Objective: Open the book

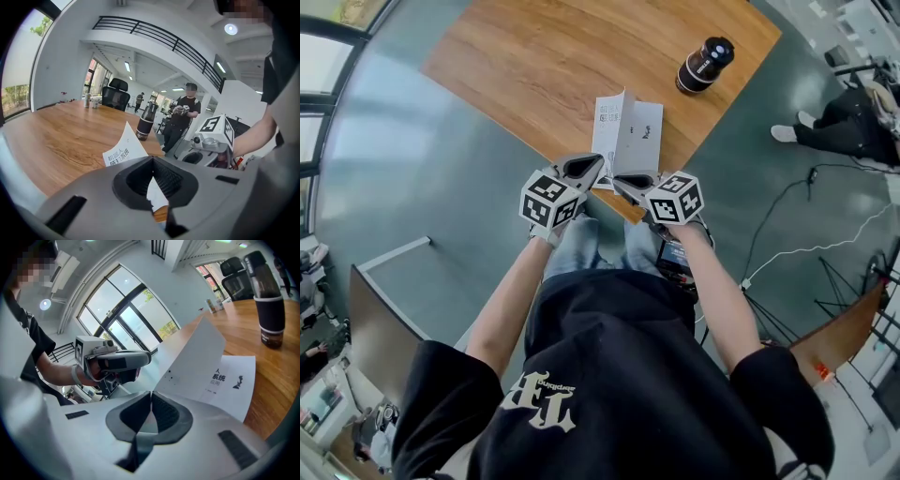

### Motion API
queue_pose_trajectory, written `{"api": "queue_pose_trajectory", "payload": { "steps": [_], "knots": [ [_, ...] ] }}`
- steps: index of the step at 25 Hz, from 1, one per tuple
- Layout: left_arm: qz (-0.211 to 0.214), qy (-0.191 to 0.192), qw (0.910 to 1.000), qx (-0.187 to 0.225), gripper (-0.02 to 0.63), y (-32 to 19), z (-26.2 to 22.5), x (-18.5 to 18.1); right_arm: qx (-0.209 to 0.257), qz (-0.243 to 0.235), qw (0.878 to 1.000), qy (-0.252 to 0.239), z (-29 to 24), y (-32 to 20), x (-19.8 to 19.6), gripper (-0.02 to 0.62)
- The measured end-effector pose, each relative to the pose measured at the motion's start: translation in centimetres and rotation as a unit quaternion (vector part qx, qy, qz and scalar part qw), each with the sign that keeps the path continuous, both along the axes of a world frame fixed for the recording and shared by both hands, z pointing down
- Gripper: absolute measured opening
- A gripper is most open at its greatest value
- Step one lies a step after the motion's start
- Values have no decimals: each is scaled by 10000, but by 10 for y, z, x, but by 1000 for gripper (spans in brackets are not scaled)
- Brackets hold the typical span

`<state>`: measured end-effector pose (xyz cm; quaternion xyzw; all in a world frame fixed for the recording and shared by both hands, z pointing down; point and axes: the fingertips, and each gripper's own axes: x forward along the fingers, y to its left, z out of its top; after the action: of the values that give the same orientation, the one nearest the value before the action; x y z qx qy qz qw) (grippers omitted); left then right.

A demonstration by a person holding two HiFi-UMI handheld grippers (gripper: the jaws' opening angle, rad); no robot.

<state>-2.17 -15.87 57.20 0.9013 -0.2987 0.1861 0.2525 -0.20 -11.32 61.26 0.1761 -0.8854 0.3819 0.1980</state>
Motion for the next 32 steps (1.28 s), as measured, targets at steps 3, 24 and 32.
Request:
{"api": "queue_pose_trajectory", "payload": {
  "steps": [3, 24, 32],
  "knots": [
    [-27, 3, 10000, 86, 6, -6, -8, -13, 132, -83, 9999, 9, -6, 1, -20, -2],
    [785, -870, 9931, -48, 6, -58, 31, -85, 595, -192, 9978, 224, -1, -16, -158, 17],
    [906, -990, 9897, -504, 6, -58, 80, -109, 395, -251, 9976, 505, 23, -19, -187, 60]
  ]
}}
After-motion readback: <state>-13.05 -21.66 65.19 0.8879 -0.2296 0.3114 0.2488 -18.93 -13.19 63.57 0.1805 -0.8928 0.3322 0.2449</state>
